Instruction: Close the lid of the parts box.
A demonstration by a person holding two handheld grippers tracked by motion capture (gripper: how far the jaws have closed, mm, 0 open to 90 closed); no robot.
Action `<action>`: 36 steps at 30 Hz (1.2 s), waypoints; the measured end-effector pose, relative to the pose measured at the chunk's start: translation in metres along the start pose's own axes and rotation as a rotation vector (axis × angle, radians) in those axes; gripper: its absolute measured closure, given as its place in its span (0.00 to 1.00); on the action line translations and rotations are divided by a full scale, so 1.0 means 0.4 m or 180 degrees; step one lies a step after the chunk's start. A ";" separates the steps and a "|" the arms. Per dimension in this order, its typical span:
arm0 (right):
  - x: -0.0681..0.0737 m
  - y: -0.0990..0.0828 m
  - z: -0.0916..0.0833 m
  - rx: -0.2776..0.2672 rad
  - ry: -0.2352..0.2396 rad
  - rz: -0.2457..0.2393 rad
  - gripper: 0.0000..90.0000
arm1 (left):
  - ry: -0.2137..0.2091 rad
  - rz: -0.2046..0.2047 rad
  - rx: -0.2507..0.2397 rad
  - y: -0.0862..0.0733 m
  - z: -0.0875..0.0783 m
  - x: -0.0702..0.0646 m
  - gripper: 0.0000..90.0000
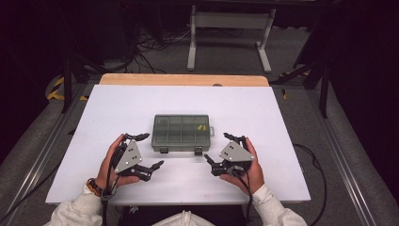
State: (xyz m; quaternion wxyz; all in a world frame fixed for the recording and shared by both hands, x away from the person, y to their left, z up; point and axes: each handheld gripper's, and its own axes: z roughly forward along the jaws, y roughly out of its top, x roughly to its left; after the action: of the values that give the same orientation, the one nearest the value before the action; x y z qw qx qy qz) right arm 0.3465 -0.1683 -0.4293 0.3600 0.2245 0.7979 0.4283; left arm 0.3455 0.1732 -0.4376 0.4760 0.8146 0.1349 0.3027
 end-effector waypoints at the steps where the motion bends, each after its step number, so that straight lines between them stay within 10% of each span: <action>1: 0.000 0.000 -0.001 0.0003 -0.0006 -0.0012 0.09 | -0.0001 -0.0002 -0.0005 -0.002 -0.003 0.000 0.05; 36: -0.027 -0.072 -0.093 0.0040 -0.0096 0.0015 0.09 | 0.0103 -0.0062 0.0023 -0.061 -0.081 -0.005 0.05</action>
State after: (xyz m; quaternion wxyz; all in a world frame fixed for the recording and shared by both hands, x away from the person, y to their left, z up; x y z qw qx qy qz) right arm 0.3236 -0.2102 -0.4357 0.3696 0.2350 0.7945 0.4207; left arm 0.3254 0.2069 -0.4475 0.4737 0.8100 0.1516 0.3106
